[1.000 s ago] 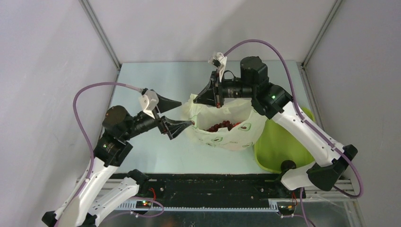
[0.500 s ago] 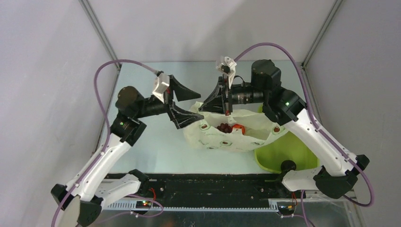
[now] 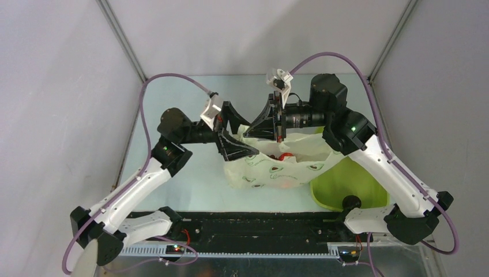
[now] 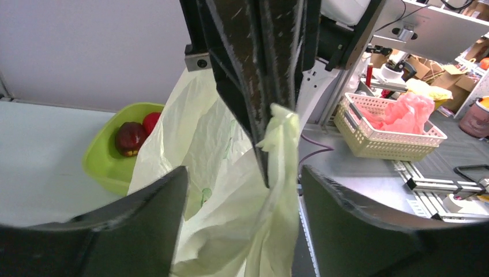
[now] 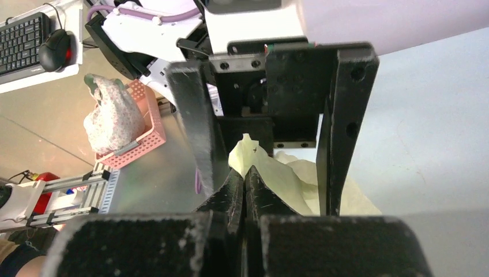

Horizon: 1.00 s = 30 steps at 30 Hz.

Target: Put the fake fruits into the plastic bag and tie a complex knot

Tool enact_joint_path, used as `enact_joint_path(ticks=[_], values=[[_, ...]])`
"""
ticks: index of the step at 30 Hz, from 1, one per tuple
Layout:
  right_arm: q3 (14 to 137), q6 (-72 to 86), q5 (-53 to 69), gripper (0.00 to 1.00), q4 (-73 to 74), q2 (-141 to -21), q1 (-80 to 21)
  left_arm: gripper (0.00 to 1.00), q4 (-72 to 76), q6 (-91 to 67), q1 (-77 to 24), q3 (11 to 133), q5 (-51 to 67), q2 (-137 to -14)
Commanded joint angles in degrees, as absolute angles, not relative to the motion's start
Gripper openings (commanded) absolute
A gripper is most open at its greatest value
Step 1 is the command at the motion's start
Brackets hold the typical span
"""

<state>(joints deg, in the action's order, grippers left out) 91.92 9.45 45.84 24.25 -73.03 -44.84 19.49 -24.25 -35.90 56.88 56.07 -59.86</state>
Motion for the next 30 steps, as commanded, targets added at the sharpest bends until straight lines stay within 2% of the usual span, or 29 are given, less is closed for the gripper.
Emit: enact_joint_path(ticks=[1, 5, 9, 14, 16, 21, 23, 24, 25, 26, 29, 30], values=[[91.9, 10.8, 46.5, 0.00, 20.2, -71.5, -45.0, 0.67, 24.3, -26.6, -37.3, 54.5, 55.5, -60.5], [91.3, 11.0, 44.6, 0.00, 18.9, -71.1, -44.8, 0.45, 28.1, -29.0, -38.4, 49.7, 53.8, -59.0], [90.6, 11.4, 42.7, 0.00, 17.6, -70.8, -44.2, 0.34, 28.9, -29.8, -39.6, 45.1, 51.9, -57.7], [89.8, 11.3, 41.4, 0.00, 16.8, -70.9, -43.9, 0.06, 29.6, -30.6, -39.9, 43.2, 49.4, -56.1], [89.5, 11.2, 40.5, 0.00, 16.9, -70.7, -43.9, 0.01, 28.3, -30.1, -39.9, 43.3, 48.2, -55.3], [88.8, 9.7, 34.8, 0.01, 18.9, -69.2, -43.9, 0.00, 19.2, -26.5, -39.9, 45.0, 41.3, -54.4], [89.0, 8.3, 31.2, 0.20, 20.7, -68.4, -43.9, 0.00, 10.7, -24.3, -39.8, 47.0, 38.7, -54.3], [89.2, 7.3, 30.3, 0.38, 21.4, -67.7, -43.8, 0.00, 8.7, -23.5, -39.7, 48.5, 37.8, -54.5], [89.5, 6.8, 28.4, 0.48, 22.9, -67.3, -43.7, 0.00, 4.9, -22.2, -39.4, 49.3, 37.6, -54.6], [89.9, 6.0, 27.4, 0.67, 23.6, -66.6, -43.5, 0.00, 3.1, -21.7, -39.1, 50.8, 37.5, -55.1], [92.4, 3.9, 22.4, 0.96, 28.8, -64.7, -42.3, 0.00, -5.8, -18.7, -36.8, 54.3, 40.8, -56.8], [92.6, 3.5, 21.6, 0.98, 30.1, -64.1, -41.4, 0.00, -7.1, -18.1, -36.2, 54.7, 41.4, -57.0]])
